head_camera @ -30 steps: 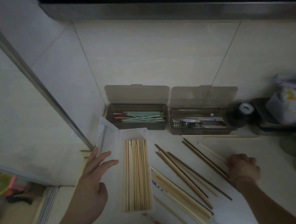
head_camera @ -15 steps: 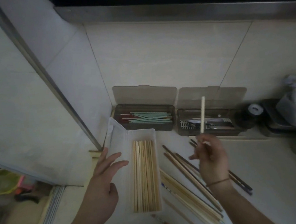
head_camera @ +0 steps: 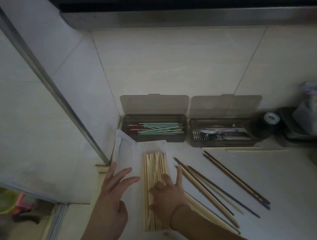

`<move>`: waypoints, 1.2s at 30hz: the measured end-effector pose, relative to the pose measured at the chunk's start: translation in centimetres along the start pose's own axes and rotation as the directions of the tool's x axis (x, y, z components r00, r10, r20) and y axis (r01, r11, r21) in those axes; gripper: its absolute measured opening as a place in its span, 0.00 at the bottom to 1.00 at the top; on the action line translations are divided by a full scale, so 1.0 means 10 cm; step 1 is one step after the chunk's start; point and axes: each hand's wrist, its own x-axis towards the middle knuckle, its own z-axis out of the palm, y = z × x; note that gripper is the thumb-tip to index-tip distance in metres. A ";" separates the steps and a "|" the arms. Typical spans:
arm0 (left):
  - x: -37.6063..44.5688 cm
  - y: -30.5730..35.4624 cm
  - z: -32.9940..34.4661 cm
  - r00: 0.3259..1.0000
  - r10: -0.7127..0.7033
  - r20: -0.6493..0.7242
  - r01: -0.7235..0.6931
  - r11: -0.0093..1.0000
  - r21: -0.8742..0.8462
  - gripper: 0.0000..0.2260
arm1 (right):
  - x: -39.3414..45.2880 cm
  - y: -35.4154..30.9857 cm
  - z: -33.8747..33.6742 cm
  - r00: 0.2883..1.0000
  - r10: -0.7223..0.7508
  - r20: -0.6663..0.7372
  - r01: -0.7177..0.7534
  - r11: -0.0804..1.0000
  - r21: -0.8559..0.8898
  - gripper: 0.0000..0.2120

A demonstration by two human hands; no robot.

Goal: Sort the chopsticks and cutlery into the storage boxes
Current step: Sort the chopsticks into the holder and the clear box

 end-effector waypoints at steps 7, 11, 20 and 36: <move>0.00 -0.04 -0.01 0.999 -0.021 0.028 0.020 1.000 0.009 0.41 | -0.20 0.26 0.02 0.963 -0.187 -0.192 0.248 0.895 0.371 0.16; -0.01 -0.02 -0.02 0.998 -0.045 0.037 0.045 0.999 0.007 0.40 | -0.42 1.07 0.04 0.760 0.084 -0.645 0.276 0.856 0.437 0.07; 0.02 0.13 -0.03 0.997 -0.075 0.014 0.074 0.994 0.082 0.37 | -0.64 3.18 0.24 0.607 0.781 0.149 -0.777 0.543 0.320 0.30; 0.01 0.11 -0.06 0.992 -0.125 0.006 0.124 0.990 0.070 0.38 | -0.85 2.91 0.60 0.704 0.702 -0.110 -0.682 0.711 0.173 0.16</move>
